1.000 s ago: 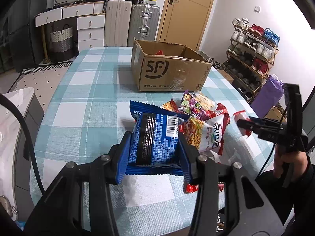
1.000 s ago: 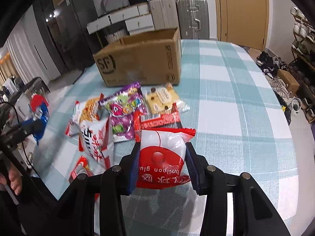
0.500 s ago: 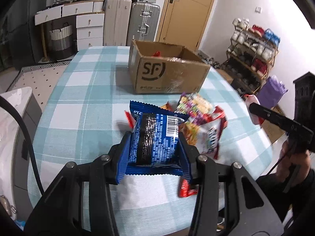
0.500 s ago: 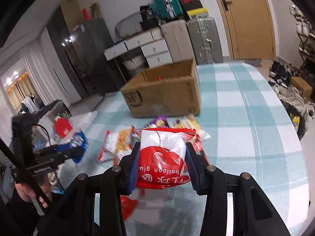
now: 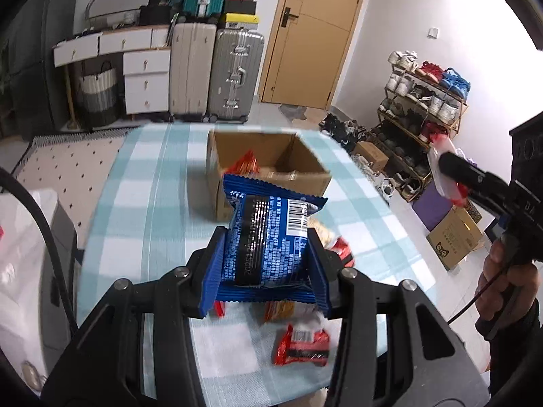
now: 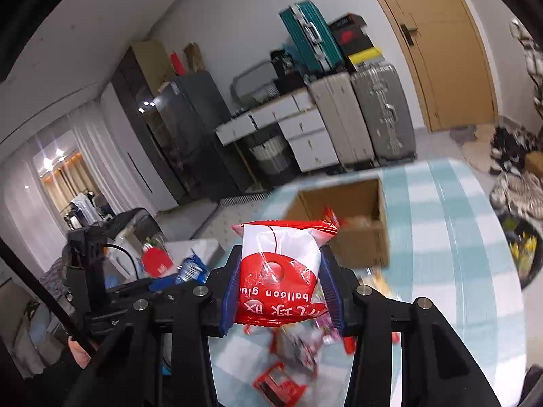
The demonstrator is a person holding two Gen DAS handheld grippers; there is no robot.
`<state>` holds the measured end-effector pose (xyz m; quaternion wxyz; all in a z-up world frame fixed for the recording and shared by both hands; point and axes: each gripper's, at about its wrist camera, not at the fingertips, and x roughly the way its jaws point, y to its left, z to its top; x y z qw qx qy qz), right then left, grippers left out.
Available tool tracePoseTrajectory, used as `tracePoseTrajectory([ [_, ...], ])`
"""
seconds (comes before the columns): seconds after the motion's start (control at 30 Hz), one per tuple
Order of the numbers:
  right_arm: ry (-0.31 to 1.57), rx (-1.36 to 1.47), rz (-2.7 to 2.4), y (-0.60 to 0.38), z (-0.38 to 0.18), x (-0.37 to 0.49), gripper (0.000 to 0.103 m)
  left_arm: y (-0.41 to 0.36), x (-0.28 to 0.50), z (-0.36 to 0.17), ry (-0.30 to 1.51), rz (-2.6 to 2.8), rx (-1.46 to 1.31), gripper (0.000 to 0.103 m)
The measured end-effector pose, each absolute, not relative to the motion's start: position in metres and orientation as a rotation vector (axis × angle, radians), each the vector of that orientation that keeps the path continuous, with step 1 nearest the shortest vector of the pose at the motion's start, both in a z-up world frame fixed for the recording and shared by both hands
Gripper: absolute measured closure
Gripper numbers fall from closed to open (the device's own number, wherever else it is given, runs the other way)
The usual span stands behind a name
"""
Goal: Organize snacks
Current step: 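Lift both held packs and carry them toward the cardboard box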
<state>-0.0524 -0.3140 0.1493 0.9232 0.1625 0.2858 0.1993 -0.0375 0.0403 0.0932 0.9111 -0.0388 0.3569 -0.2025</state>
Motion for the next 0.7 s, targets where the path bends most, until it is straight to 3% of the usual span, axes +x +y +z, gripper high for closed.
tracePoseTrajectory([
  [0.37,0.522,0.345,0.421,-0.315,0.227,0.000,0.059,0.001,-0.007,0.182,0.644,-0.386,0.009,0.061],
  [0.7,0.548,0.368,0.337,-0.326,0.231,0.061,0.059,-0.034,0.068,0.199,0.642,-0.349,0.069,0.061],
])
